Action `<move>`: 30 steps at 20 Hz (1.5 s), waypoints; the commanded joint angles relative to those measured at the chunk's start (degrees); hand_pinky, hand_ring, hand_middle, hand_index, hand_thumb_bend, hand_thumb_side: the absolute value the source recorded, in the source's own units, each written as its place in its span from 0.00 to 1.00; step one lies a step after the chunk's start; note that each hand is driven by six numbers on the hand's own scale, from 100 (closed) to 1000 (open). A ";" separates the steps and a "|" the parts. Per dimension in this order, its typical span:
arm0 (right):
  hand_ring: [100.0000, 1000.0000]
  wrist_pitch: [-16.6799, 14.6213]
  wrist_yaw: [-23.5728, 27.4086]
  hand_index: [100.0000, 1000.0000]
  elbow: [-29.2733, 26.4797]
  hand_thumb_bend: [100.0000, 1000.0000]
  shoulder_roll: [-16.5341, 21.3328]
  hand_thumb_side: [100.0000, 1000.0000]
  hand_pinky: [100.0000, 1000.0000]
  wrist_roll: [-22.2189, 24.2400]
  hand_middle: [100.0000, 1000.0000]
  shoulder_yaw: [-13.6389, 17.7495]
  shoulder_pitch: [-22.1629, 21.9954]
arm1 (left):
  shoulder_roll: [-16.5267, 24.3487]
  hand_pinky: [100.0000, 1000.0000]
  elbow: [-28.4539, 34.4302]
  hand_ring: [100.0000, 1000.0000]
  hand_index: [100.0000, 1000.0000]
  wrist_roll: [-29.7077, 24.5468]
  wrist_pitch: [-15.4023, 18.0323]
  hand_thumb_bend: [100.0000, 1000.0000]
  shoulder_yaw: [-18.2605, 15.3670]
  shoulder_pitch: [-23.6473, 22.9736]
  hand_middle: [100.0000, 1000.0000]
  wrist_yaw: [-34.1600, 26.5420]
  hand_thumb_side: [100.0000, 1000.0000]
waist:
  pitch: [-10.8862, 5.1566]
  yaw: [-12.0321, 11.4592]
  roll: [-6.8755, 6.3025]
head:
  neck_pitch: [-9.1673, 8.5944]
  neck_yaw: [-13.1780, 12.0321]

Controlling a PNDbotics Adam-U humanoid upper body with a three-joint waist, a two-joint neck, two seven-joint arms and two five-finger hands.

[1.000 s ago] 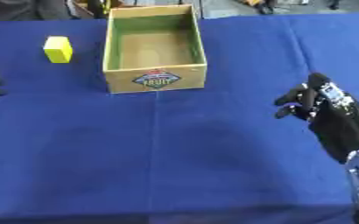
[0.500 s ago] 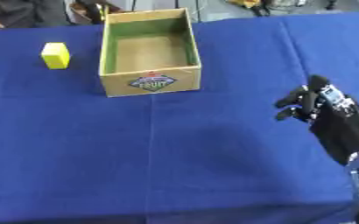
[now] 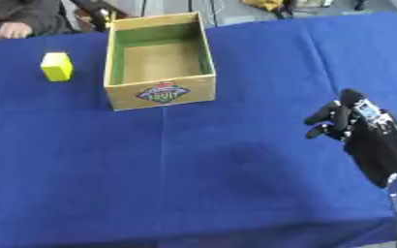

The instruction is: Pick up objects on the table and place them in the box.

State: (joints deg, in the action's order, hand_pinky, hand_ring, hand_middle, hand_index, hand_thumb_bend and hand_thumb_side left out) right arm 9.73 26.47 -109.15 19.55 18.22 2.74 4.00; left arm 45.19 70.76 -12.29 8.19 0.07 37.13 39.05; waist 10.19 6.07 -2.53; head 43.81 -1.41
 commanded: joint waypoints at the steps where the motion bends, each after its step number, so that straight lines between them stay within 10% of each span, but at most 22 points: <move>1: 0.58 -0.04 -0.49 0.29 -0.51 0.00 1.60 0.57 0.49 0.56 0.43 -0.25 0.35 | 0.20 0.71 -7.31 0.78 0.89 -0.40 2.69 0.55 0.12 4.65 0.79 7.25 0.28 | -0.80 0.32 -0.03 | 0.31 -0.36; 11: 0.58 0.03 -1.37 0.29 -0.62 0.00 1.55 0.57 0.49 1.80 0.43 -1.24 1.08 | -5.60 0.73 -20.80 0.78 0.88 4.61 7.12 0.58 -1.63 13.91 0.78 24.67 0.25 | 0.45 3.31 -0.27 | 0.31 -1.42; 30: 0.58 -0.22 -3.63 0.28 -1.15 0.00 -0.44 0.57 0.49 2.90 0.43 -1.72 1.89 | -2.48 0.73 -24.10 0.77 0.86 7.18 6.37 0.47 -4.18 13.05 0.77 21.43 0.22 | 4.63 8.77 0.25 | -0.54 -0.97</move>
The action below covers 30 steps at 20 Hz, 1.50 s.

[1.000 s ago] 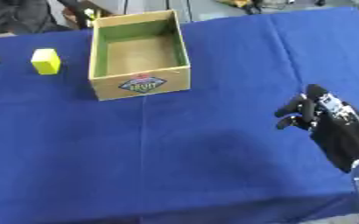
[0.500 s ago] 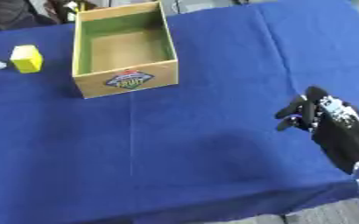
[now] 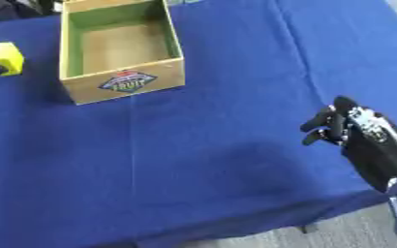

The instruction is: Pick up objects on the table and place them in the box.

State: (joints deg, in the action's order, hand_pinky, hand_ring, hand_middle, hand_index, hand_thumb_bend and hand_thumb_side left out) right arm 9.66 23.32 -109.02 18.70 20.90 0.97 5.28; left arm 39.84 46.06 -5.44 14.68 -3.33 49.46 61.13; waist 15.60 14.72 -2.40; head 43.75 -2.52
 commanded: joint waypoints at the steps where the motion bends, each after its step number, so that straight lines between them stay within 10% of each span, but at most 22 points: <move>1: 0.58 -0.15 -0.59 0.28 -1.30 0.00 0.32 0.57 0.49 0.28 0.43 0.00 0.67 | 3.03 0.73 0.61 0.77 0.86 0.38 -0.13 0.47 -0.83 0.66 0.77 -0.85 0.22 | -0.57 0.24 0.14 | -0.61 0.16; 15: 0.58 -0.01 -1.61 0.28 -1.51 0.00 -0.39 0.57 0.49 0.81 0.43 -0.33 1.59 | 2.85 0.71 1.51 0.72 0.82 0.21 1.08 0.41 -0.18 0.41 0.70 -3.10 0.20 | 1.48 1.65 -0.12 | -0.99 0.17; 29: 0.58 0.24 -0.71 0.28 -1.24 0.00 0.01 0.57 0.49 0.65 0.43 -0.33 1.56 | 1.98 0.36 2.59 0.25 0.56 -2.06 -1.60 0.05 0.39 -0.89 0.27 -6.45 0.00 | -0.14 1.06 -0.17 | -0.67 0.45; 30: 0.58 0.24 -0.55 0.28 -1.21 0.00 0.11 0.57 0.49 0.59 0.43 -0.31 1.48 | 2.03 0.36 2.90 0.24 0.55 -2.03 -1.57 0.00 0.46 -0.95 0.27 -7.50 0.29 | -0.41 0.91 -0.16 | -0.65 0.46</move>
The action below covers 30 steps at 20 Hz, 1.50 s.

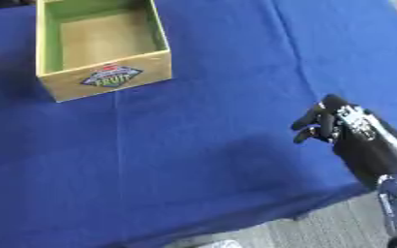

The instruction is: Pick up objects on the table and place them in the box.

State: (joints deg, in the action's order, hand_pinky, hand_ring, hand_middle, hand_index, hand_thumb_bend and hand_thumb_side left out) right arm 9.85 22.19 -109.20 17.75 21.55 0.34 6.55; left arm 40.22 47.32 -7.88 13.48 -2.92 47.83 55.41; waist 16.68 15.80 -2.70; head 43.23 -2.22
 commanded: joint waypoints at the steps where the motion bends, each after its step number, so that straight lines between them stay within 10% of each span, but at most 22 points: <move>1: 0.58 0.06 0.75 0.28 -0.99 0.00 1.18 0.57 0.49 -0.12 0.43 0.33 0.12 | 1.78 0.36 2.19 0.24 0.54 0.37 -0.21 0.03 0.19 0.65 0.26 -2.93 0.00 | -1.90 -0.36 0.16 | -0.09 0.23; 15: 0.58 0.11 3.87 0.29 -0.49 0.00 2.83 0.57 0.49 -0.53 0.43 0.06 -1.13 | -2.58 0.39 13.06 0.25 0.53 -4.92 -0.60 0.00 5.56 4.81 0.27 -13.97 0.00 | -7.08 -0.62 0.63 | 0.71 -0.04; 30: 0.58 0.73 3.88 0.28 -0.74 0.00 1.85 0.57 0.49 1.06 0.43 -1.37 0.42 | -14.23 0.47 4.72 0.34 0.58 4.88 -2.79 0.00 6.37 7.02 0.32 -0.80 0.01 | -4.93 4.33 1.13 | 0.27 -2.25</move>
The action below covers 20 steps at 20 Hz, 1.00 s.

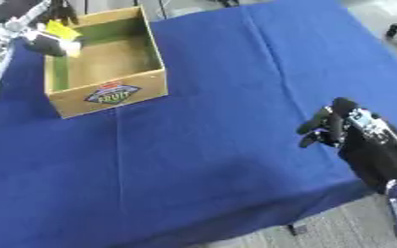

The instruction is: Pick up objects on the table and place them in the box.

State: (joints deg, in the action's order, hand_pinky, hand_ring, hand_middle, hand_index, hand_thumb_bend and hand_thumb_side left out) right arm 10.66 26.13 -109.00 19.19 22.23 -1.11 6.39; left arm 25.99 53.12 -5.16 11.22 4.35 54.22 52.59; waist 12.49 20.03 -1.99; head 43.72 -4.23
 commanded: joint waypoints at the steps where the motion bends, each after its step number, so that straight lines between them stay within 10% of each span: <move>1: 0.58 -0.10 -0.15 0.28 -0.96 0.00 0.35 0.57 0.49 0.43 0.43 0.05 0.58 | -0.39 0.48 -1.74 0.36 0.60 2.89 -0.54 0.00 -0.94 0.37 0.34 2.64 0.02 | -0.62 0.20 0.47 | -0.16 -0.21; 6: 0.58 -0.04 -0.21 0.28 -0.97 0.00 0.18 0.57 0.49 0.58 0.43 -0.02 0.69 | -1.74 0.54 -3.16 0.44 0.66 4.15 1.29 0.07 -0.22 -0.52 0.42 4.00 0.13 | -0.53 0.24 0.55 | 0.05 -0.14; 10: 0.58 0.08 -0.08 0.28 -0.86 0.00 0.18 0.57 0.49 0.56 0.43 0.03 0.55 | -1.55 0.69 -1.39 0.65 0.80 3.42 4.34 0.63 0.73 -0.97 0.66 3.51 0.67 | -0.98 -0.05 0.63 | 0.20 0.10; 12: 0.58 0.15 -0.03 0.28 -0.80 0.00 0.23 0.57 0.49 0.54 0.43 0.11 0.37 | -1.13 0.76 0.42 0.75 0.82 3.49 5.71 0.79 1.08 -1.30 0.75 3.38 0.76 | -1.27 -0.36 0.70 | 0.30 0.31; 17: 0.58 0.13 0.27 0.29 -0.72 0.00 0.31 0.57 0.49 0.28 0.43 0.36 0.01 | -0.21 0.85 5.75 0.84 0.83 5.68 5.92 0.87 1.29 -2.74 0.83 -0.49 0.80 | -2.00 -1.61 1.02 | 0.40 0.99; 19: 0.58 0.08 0.42 0.29 -0.69 0.00 0.34 0.57 0.49 0.08 0.43 0.52 -0.17 | 0.26 0.83 9.18 0.81 0.81 6.93 5.39 0.76 1.18 -3.87 0.81 -4.06 0.85 | -2.25 -2.52 1.17 | 0.40 1.27; 20: 0.58 0.06 0.48 0.29 -0.67 0.00 0.34 0.57 0.49 -0.03 0.43 0.60 -0.25 | 0.54 0.81 11.52 0.79 0.79 7.72 4.97 0.76 0.99 -4.64 0.79 -6.47 0.73 | -2.35 -3.01 1.23 | 0.40 1.44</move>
State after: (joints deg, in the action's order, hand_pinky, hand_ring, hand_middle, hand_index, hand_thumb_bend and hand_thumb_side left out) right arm 10.78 26.14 -109.00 18.75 22.44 -1.06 5.98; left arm 24.56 61.67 1.64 16.39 5.52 48.72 48.22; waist 11.12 16.77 -0.97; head 43.81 -3.06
